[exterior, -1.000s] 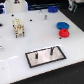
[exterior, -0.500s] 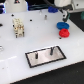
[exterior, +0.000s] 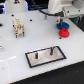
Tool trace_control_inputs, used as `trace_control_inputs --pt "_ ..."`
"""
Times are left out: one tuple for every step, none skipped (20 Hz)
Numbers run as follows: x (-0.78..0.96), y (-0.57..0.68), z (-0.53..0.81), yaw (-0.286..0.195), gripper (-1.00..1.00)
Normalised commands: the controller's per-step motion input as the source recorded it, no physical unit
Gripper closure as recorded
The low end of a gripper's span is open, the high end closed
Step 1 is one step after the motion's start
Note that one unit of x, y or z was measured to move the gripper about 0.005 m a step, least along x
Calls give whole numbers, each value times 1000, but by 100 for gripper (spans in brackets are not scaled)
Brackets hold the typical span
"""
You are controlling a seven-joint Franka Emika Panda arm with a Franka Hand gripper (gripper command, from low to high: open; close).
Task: Insert the blue gear onto the right peg, followed by the red gear
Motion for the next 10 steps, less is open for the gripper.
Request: trace_control_inputs --pt "-188 -299 -322 0 -100" --pt "-152 -296 -154 0 -100" --pt "-191 -334 45 0 -100" --pt "-205 -354 52 0 -100" --pt "-130 -369 16 0 -100" --pt "-62 -348 2 0 -100" --pt "-66 -361 -30 0 -100" --pt "-45 -310 -41 0 -100" --pt "-36 -248 -30 0 -100" --pt "-2 -166 -123 0 -100"
